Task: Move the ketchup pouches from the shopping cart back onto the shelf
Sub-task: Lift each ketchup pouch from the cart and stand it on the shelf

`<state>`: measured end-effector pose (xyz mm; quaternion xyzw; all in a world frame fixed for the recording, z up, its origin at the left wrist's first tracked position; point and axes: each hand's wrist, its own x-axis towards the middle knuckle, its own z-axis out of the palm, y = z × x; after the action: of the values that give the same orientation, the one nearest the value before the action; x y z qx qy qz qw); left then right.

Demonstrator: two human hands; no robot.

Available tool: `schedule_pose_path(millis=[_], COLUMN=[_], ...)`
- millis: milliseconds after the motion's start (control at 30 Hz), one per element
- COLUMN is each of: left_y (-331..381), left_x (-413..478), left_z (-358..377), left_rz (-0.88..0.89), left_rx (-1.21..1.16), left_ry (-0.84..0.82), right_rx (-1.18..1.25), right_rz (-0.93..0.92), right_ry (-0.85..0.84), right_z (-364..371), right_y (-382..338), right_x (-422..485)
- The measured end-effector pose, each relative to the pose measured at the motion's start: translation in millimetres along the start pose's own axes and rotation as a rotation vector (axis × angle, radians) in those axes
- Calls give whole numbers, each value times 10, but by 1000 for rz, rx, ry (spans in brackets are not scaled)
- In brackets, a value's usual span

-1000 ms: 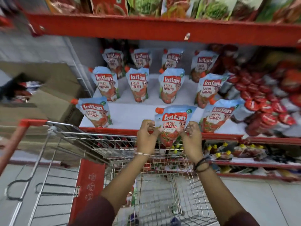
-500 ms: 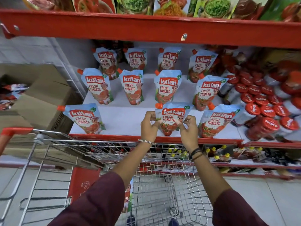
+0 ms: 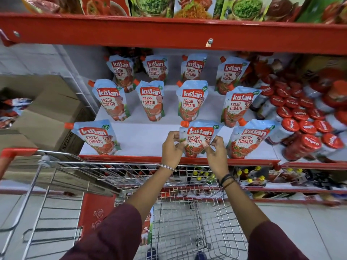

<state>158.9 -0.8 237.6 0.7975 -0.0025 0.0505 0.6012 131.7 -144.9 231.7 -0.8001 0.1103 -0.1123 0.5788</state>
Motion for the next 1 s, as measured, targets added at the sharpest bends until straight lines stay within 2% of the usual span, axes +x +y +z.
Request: schedule_pose_path(millis=[233, 367, 467, 567, 700, 867, 967, 1000], left_y=[-26, -51, -242, -562, -1278, -2250, -2991, -3096], left_x=[-86, -276, -528, -858, -1250, -1598, -1780, -1787], left_z=[-84, -247, -410, -559, -799, -1035, -1142, -1137], left_rz=[-27, -8, 69, 48, -155, -470, -664, -714], left_rx=[18, -20, 54, 142, 189, 231, 335, 291], left_ry=[-64, -24, 22, 9, -46, -17, -40, -74], right_rx=[28, -9, -80, -68, -123, -146, -219, -256], right_rz=[11, 48, 21, 67, 251, 530, 616, 643], right_ry=[-45, 95, 159, 78, -97, -300, -427, -481], right_z=[-10, 36, 183, 393, 852, 1437, 1745, 1839], right_y=[-4, -1, 57, 206, 648, 1233, 1548, 1648], right_x=[-139, -441, -770, -1112, -1497, -1759, -1874, -1883])
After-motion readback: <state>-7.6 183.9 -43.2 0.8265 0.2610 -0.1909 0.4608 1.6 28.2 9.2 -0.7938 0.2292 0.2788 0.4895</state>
